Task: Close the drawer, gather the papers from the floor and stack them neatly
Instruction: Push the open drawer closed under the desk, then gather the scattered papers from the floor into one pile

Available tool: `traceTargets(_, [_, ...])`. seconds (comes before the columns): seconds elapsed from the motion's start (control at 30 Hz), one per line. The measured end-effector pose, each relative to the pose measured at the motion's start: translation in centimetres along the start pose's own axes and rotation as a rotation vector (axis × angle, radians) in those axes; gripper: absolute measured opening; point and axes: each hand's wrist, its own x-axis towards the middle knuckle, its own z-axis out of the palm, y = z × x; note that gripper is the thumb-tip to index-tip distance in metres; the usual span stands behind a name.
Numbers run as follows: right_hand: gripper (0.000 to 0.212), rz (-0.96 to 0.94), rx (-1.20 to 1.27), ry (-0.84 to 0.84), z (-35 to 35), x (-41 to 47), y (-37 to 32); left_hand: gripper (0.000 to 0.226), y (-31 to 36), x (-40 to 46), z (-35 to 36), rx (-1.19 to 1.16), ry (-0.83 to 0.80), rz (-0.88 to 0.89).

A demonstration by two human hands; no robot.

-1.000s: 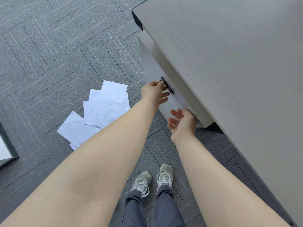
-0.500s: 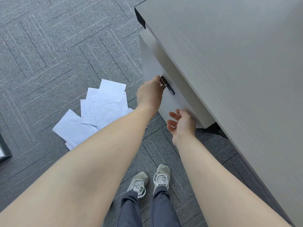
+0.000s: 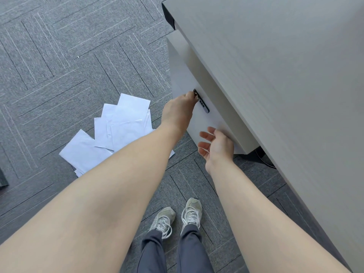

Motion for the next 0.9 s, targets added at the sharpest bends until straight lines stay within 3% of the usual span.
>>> traceTargets(0.13, [0.028, -0.006, -0.010, -0.004, 0.1, 0.1, 0.1, 0.025, 0.0, 0.0, -0.1, -0.028, -0.006, -0.029])
traceTargets(0.33, [0.027, -0.021, -0.028, -0.012, 0.1, 0.1, 0.1, 0.034, -0.4, 0.0, 0.8, -0.468, -0.028, -0.188])
traceTargets(0.6, [0.027, -0.056, -0.079, -0.058, 0.7, -0.5, 0.2, 0.035, -0.6, -1.0, 0.1, -0.571, -0.123, -0.330])
traceTargets(0.9, [0.021, -0.073, -0.206, -0.183, 3.4, -4.0, 0.5, 0.031, -4.3, -6.0, -3.5, -0.589, 0.005, -0.450])
